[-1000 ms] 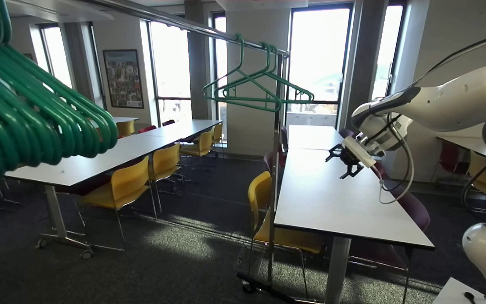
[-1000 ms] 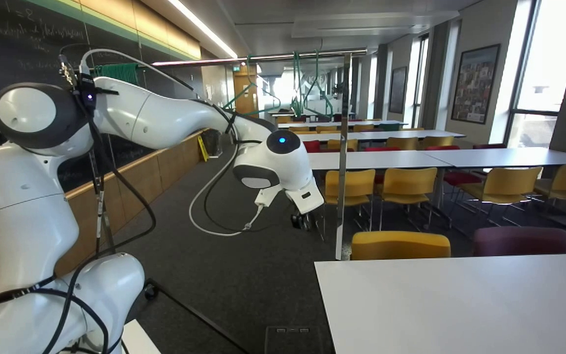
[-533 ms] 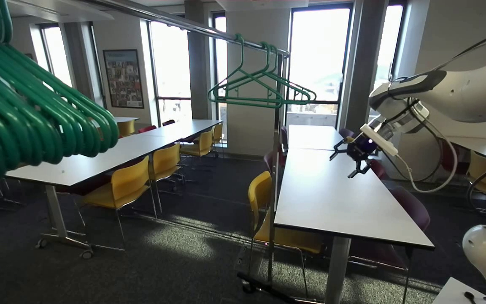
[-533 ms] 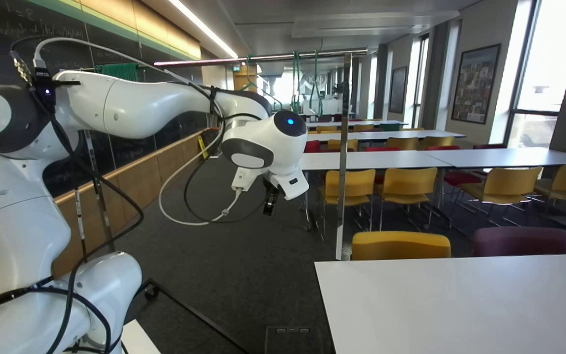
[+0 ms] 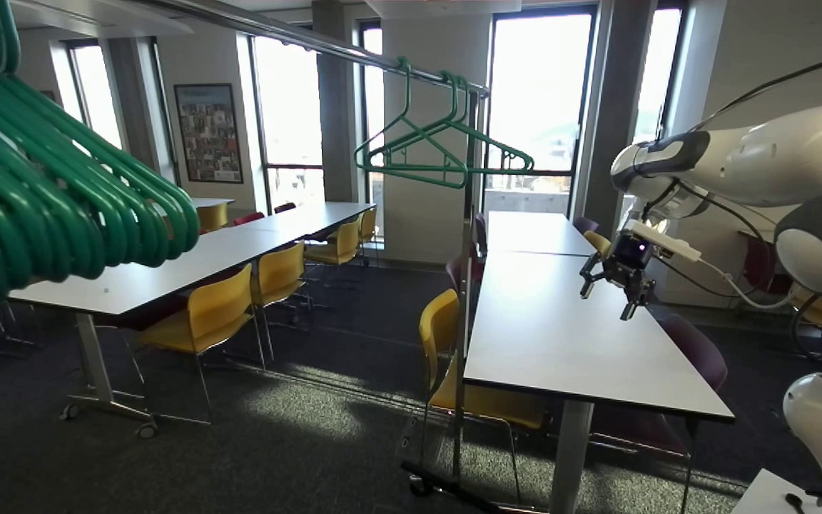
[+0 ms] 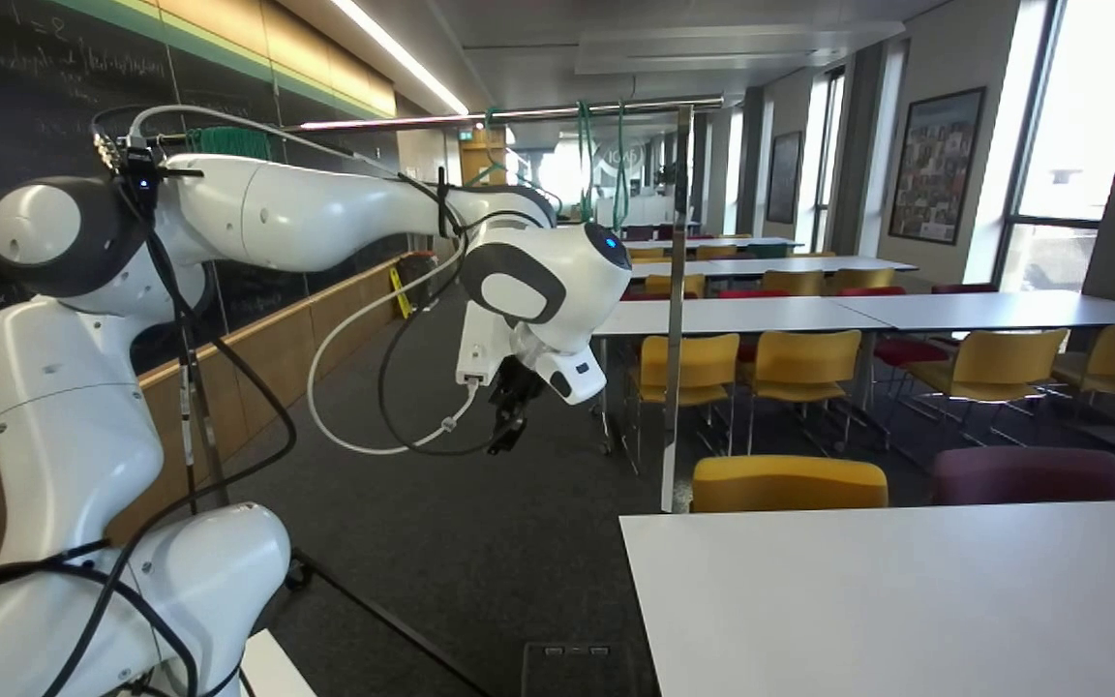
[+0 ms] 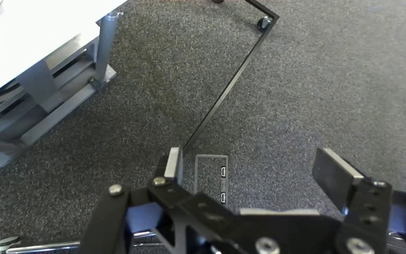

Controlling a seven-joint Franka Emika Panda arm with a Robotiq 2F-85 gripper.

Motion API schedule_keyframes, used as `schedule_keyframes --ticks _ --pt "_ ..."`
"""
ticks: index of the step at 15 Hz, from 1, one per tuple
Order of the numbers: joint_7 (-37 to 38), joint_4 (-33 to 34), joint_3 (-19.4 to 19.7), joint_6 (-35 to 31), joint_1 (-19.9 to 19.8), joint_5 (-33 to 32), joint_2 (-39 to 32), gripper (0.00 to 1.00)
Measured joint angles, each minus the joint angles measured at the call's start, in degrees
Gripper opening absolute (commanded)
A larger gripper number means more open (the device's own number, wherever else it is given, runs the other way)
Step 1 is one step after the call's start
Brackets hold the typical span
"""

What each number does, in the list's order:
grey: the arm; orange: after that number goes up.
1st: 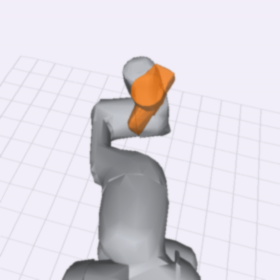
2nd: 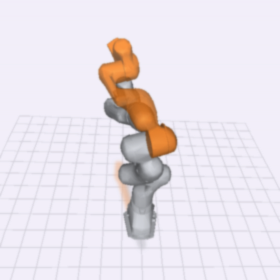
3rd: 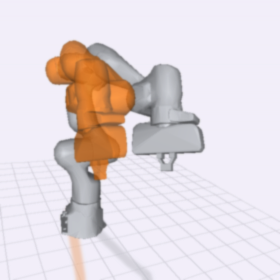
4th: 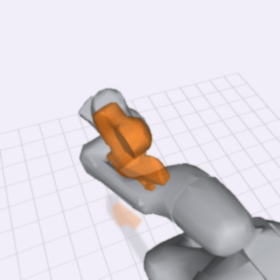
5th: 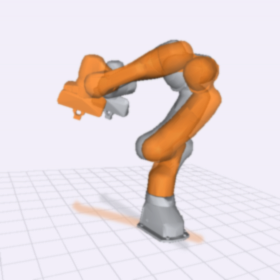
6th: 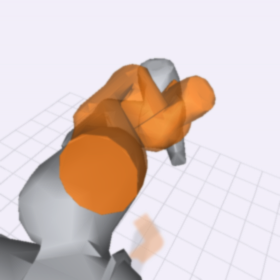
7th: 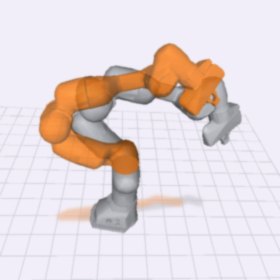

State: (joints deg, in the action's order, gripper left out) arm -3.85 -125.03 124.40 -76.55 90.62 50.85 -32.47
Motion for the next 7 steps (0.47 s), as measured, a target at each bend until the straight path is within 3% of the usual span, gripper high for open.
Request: schedule_keyframes --ticks 2,7 --pt "-0.57 1.21 -1.73 0.02 -1.82 -0.69 0.0 1.0" --pt "-0.57 1.72 -2.04 0.05 -2.05 -0.83 -0.01 1.0"
